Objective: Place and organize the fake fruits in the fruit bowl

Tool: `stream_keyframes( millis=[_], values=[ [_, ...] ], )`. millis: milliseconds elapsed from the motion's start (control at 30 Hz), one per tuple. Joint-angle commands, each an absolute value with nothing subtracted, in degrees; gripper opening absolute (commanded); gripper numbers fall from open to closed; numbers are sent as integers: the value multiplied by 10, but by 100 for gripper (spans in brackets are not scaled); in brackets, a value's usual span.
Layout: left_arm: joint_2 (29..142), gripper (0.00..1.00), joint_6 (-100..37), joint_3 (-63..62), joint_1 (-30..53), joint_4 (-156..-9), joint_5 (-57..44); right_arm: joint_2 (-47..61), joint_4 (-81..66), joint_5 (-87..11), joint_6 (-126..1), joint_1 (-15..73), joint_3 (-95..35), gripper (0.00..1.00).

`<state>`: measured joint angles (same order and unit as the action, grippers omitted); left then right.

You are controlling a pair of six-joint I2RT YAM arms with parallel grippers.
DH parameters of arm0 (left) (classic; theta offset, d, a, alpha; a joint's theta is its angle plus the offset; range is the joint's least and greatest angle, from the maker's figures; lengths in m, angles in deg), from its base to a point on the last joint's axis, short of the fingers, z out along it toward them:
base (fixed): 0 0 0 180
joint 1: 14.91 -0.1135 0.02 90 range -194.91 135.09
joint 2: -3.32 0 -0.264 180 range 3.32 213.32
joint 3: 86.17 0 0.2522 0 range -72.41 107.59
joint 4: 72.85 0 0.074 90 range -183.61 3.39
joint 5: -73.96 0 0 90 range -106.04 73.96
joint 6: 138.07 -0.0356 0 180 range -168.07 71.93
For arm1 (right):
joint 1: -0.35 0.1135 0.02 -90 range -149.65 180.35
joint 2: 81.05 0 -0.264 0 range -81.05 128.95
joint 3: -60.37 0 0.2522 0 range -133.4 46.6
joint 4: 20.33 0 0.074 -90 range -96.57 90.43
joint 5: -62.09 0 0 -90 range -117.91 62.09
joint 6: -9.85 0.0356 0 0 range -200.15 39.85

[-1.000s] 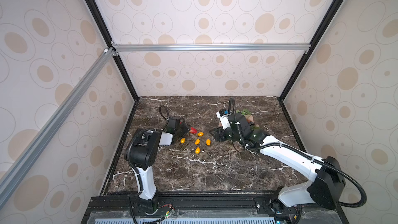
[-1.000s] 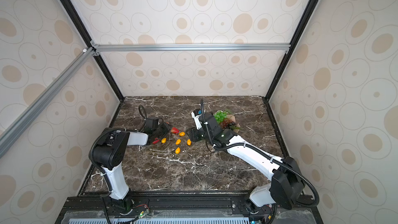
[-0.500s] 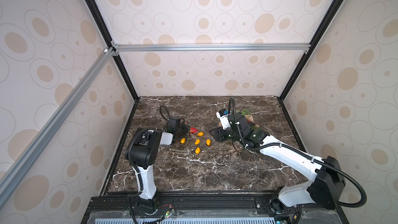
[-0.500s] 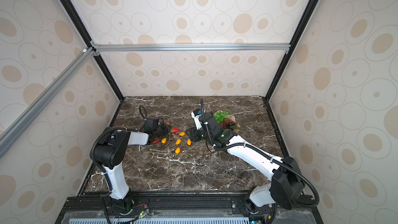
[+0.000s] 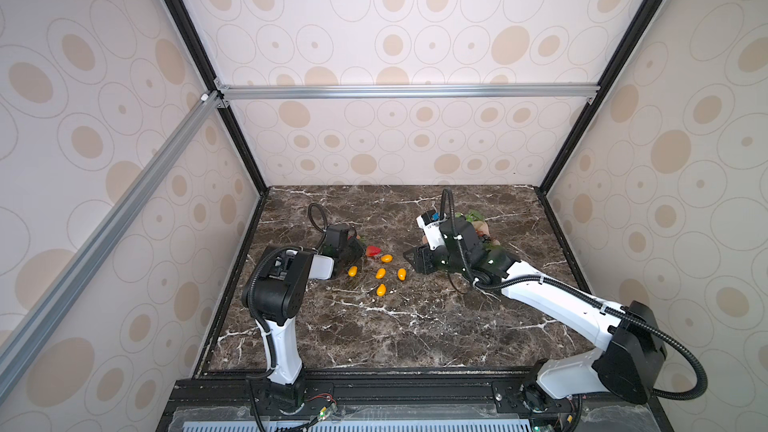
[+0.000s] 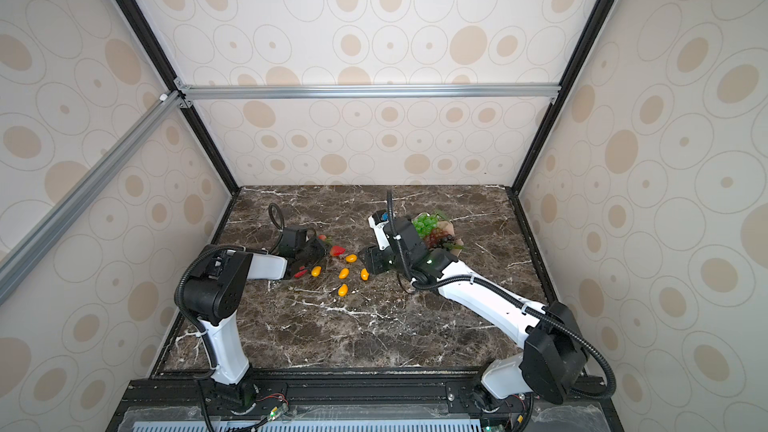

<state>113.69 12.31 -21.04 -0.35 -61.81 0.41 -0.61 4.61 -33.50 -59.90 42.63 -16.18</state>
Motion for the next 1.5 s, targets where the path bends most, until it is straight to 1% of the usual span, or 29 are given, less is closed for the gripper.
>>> stream_keyframes(
  millis=[0, 167, 233, 467, 500, 733, 900, 1033, 1167, 1367, 1467],
  values=[
    [1145, 18, 117, -195, -3, -619, 4, -12, 50, -335, -603, 423, -166, 57],
    [1142, 15, 114, -194, -2, -619, 3, -13, 52, -335, -603, 424, -166, 57],
    [1141, 13, 113, -194, -3, -615, 5, -13, 51, -336, -602, 423, -165, 57],
    [1143, 8, 110, -192, -2, -605, 14, -17, 55, -334, -602, 424, -163, 57],
    [1143, 5, 110, -193, -2, -604, 13, -17, 55, -333, -602, 424, -163, 57],
    [1136, 0, 103, -194, -2, -594, 16, -17, 54, -333, -602, 424, -162, 56],
    [1118, 0, 96, -200, -3, -580, 16, -21, 55, -325, -602, 423, -161, 56],
    [1102, 0, 90, -207, -3, -572, 19, -31, 54, -297, -597, 424, -153, 57],
    [1087, 0, 87, -213, -3, -568, 20, -41, 52, -268, -593, 424, -144, 60],
    [1074, 0, 83, -218, -2, -560, 33, -41, 56, -254, -589, 423, -142, 62],
    [1068, 0, 75, -219, -2, -556, 42, -41, 57, -245, -587, 424, -142, 66]
  ],
)
